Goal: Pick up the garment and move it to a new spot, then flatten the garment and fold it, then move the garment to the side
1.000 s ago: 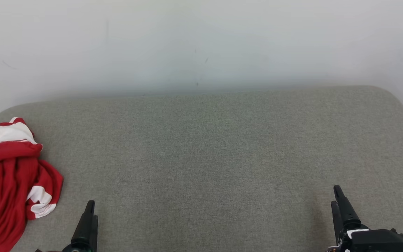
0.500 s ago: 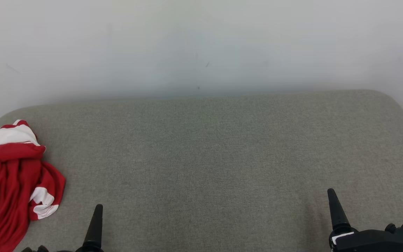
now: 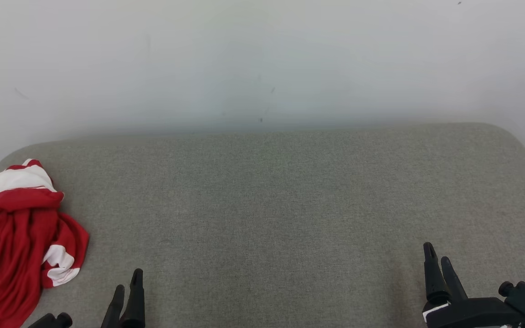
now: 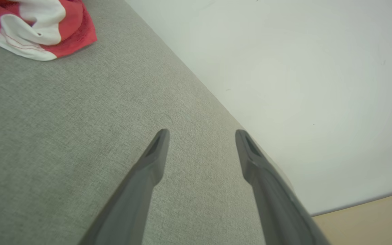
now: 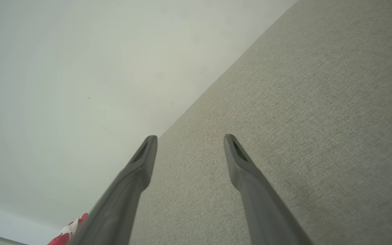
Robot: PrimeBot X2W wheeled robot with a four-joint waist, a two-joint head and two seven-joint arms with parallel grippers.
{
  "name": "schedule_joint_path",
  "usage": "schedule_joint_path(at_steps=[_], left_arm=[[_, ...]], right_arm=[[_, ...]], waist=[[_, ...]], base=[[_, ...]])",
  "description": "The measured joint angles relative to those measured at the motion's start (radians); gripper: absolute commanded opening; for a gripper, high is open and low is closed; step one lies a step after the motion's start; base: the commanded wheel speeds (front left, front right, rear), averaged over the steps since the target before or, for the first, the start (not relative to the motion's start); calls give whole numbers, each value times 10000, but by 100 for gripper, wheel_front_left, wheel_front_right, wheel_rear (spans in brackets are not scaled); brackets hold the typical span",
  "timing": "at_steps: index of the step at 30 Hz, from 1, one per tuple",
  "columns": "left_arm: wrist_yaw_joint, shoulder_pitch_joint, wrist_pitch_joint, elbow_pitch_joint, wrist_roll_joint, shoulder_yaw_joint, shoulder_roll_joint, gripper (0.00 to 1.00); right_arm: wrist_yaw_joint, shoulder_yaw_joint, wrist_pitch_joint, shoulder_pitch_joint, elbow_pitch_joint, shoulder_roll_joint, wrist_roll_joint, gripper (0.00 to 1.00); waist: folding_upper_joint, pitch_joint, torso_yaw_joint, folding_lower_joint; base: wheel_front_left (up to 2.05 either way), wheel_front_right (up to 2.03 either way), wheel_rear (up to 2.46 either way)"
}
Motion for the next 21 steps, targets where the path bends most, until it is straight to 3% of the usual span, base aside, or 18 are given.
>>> schedule_joint_path(at_steps=[21], left_arm=[[341,190,-612,-357,3381,-301,23,100]], right_arm=[[2,207,-606,6,140,-6,-2708,100]], waist=[[0,-234,8,0]], base=[[0,0,0]])
